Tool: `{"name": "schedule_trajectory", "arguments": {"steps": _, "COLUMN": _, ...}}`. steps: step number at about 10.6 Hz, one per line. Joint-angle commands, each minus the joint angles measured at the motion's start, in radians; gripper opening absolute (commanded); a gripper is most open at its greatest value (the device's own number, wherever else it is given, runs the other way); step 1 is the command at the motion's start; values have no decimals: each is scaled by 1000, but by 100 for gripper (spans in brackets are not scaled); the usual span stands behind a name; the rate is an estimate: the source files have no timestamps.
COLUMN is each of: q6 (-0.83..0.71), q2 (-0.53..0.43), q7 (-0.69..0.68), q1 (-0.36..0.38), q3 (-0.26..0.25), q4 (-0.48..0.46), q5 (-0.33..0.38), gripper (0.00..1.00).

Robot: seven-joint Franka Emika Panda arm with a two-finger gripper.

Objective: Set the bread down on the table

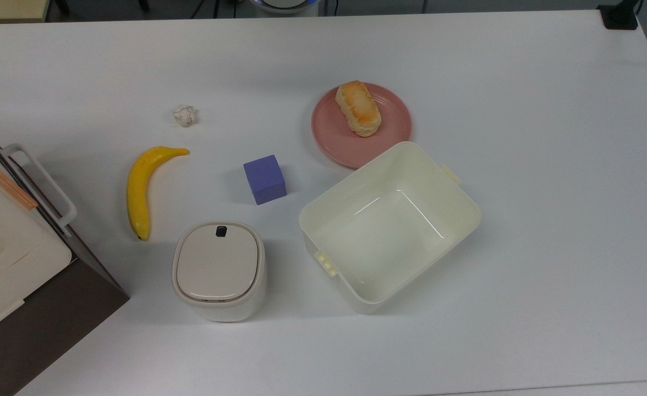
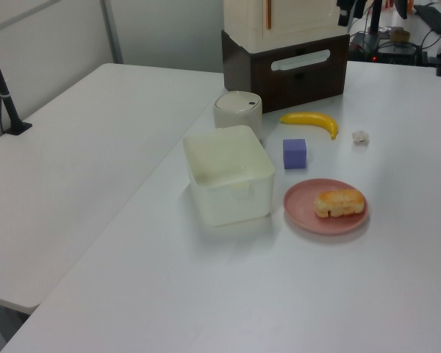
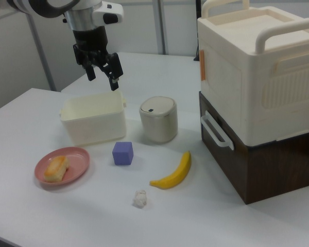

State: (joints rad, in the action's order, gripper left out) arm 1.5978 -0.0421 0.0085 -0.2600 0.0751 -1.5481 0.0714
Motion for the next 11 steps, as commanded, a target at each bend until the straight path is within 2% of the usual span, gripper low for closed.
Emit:
{"name": "schedule_trajectory", "arguments": {"steps": 1, "q6": 27, "q2": -15, "q7": 16, "q1": 4, "q3": -8, "q4": -14, "q5": 16, "gripper": 100}}
{"name": "schedule_trajectory", "arguments": {"steps": 11, "q6": 24, "q2": -16, "q7": 1, "q1": 1, "q3": -15, "q4": -9, "q5": 4, "gripper": 100}}
